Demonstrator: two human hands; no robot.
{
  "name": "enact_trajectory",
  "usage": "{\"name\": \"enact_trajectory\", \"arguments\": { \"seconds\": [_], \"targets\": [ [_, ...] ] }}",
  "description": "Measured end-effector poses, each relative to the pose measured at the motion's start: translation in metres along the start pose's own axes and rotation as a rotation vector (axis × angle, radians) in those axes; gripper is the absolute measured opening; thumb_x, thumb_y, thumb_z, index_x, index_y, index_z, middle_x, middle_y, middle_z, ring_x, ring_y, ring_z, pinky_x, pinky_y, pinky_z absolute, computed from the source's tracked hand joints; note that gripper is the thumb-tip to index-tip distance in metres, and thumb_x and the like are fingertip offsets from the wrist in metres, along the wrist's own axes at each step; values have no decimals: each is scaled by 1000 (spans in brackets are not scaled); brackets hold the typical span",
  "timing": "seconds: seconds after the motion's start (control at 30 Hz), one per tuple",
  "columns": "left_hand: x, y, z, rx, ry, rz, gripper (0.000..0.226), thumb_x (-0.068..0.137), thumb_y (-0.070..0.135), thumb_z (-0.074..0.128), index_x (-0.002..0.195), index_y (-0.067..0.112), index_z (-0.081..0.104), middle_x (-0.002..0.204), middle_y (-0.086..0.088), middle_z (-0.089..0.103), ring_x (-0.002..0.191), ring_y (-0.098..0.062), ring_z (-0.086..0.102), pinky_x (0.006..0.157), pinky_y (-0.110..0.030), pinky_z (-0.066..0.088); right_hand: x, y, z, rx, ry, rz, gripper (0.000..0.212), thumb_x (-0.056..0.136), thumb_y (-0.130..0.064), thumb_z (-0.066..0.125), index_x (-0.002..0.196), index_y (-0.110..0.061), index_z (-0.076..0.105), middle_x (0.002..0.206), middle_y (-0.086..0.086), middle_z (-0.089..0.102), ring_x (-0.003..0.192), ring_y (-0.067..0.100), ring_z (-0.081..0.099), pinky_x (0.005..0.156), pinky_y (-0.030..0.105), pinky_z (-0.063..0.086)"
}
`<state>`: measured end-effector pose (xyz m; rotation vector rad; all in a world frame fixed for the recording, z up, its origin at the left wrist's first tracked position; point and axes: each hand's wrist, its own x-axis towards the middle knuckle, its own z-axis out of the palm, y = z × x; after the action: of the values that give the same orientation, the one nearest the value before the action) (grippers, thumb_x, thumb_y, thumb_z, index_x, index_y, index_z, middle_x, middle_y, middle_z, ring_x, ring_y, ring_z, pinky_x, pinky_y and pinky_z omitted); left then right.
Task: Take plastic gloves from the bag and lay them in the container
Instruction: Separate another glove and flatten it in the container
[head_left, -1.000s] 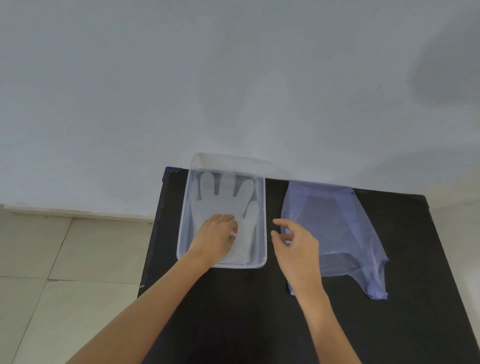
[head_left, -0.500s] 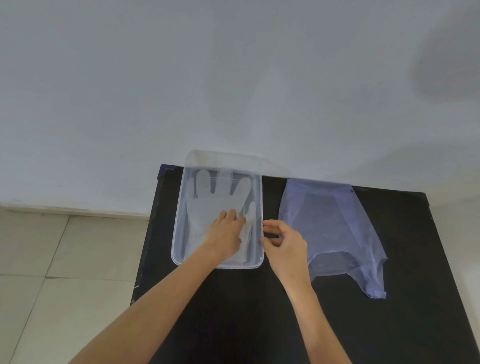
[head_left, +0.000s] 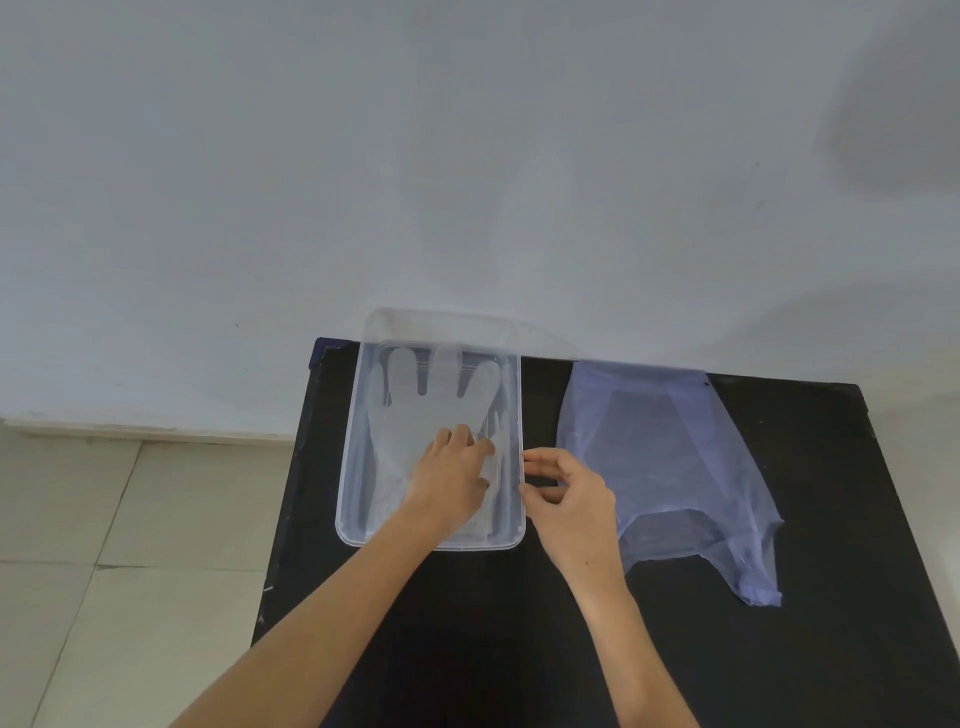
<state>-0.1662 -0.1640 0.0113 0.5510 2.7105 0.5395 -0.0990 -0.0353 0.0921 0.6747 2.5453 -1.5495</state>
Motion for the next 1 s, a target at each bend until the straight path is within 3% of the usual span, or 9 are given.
{"name": "enact_trajectory", "arguments": {
  "seconds": [0.07,0.33,0.57,1.0],
  "targets": [
    [-1,0,1,-18,-6,10,36,93,29,55,128,25,49,131,-1,47,119,-20,44,104,-31,39,0,1,0,6,0,-6,23,84,-17,72,103,-29,66,92,-21,67,80,-7,67,61,2,48],
    [-4,-1,-9,-11,-62,39,39,92,26,56,131,28,51,129,-3,49,118,-23,45,104,-35,38,0,0,-2,13,-7,-1,24,84,-14,70,104,-27,67,91,-20,68,79,-1,68,64,4,50],
    [-7,-5,-8,5,-132,-6,35,80,40,69,109,24,57,118,0,55,104,-18,53,97,-31,44,0,1,-1,2,-1,-6,23,85,-14,70,104,-27,66,89,-22,66,77,0,68,62,2,48],
    [-5,1,-6,46,-189,-3,42,79,48,68,110,25,51,117,1,54,101,-17,52,92,-30,46,1,5,-1,1,-2,8,25,85,-11,69,103,-27,67,93,-17,70,79,2,69,66,8,54]
  ]
}}
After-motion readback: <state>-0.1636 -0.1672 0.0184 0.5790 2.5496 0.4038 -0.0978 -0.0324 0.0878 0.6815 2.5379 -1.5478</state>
